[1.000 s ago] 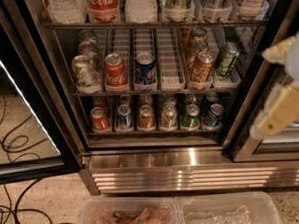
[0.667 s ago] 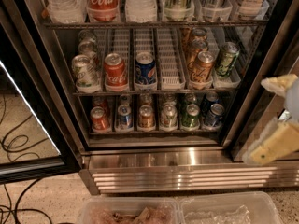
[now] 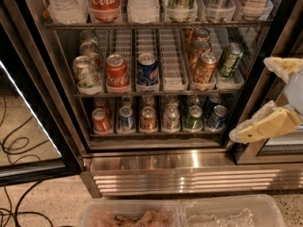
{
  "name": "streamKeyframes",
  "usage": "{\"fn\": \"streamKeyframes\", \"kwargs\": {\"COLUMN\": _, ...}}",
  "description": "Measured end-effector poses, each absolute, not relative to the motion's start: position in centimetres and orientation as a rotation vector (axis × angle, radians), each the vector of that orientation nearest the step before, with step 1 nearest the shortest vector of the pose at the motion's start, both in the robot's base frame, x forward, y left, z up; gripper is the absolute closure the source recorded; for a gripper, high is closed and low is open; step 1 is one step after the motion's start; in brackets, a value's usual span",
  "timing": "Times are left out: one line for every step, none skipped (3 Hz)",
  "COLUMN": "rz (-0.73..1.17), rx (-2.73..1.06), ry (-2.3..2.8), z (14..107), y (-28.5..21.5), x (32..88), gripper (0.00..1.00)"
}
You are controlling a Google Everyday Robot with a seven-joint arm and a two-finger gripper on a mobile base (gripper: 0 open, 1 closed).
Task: Pick water bottle from top shelf of fridge
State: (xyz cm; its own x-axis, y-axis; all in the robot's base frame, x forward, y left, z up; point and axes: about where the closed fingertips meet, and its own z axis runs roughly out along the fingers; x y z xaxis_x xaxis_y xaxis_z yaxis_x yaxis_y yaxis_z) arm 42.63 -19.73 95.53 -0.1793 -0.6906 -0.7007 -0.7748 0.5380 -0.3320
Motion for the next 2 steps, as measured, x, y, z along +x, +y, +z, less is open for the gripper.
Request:
{"fn": "streamKeyframes", "kwargs": {"rz": 0.149, "rx": -1.152, "ry": 1.906, "z": 94.86, "y": -19.74, "x": 42.36, "gripper": 0.0}}
{"fn": "streamKeyframes", "kwargs": {"rz": 0.159, "rx": -1.009, "ry": 1.838, "z": 94.61, "y": -19.68, "x": 42.49, "gripper": 0.0}}
